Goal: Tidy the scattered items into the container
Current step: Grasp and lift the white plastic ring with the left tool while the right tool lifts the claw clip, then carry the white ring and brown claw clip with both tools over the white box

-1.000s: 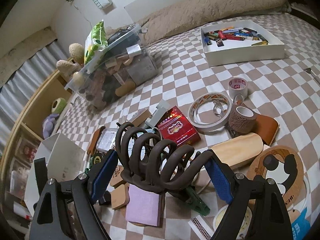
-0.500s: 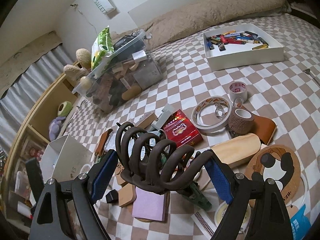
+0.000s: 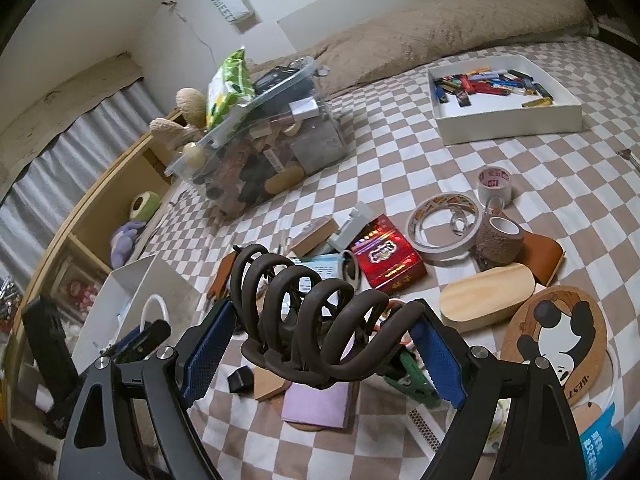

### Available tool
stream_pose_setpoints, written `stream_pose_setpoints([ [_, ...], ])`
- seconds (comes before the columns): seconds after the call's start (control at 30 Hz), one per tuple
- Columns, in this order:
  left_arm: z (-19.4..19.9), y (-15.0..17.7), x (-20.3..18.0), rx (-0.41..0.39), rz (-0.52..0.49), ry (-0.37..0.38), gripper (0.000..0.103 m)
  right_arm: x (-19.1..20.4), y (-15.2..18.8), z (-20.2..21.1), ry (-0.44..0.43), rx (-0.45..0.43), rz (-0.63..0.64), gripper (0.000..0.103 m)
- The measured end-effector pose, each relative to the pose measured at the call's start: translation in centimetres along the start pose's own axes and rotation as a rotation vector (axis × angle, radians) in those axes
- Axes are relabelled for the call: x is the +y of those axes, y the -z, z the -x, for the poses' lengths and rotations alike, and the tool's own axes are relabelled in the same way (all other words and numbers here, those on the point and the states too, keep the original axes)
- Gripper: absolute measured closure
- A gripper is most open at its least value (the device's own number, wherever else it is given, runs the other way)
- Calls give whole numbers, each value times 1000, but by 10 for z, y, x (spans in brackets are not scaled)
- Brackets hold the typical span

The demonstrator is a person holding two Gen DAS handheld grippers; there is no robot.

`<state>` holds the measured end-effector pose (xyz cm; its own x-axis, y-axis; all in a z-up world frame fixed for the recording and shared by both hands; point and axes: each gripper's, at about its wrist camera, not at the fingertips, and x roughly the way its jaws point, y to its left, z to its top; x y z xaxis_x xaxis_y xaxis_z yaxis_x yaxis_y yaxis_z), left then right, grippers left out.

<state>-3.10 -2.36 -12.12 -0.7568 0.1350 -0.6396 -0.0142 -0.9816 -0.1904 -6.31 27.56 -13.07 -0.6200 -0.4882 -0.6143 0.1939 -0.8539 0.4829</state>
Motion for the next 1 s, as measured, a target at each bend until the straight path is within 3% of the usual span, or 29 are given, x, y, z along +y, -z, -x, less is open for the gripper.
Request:
stream_pose_setpoints([
  [0.6,26,-8,1,-83,-4,23,20,12,4,12,-23,-40,39,16],
  [1.0,70,-23,27,-208,59,1,20,27,1,23,-80,-93,49,16],
])
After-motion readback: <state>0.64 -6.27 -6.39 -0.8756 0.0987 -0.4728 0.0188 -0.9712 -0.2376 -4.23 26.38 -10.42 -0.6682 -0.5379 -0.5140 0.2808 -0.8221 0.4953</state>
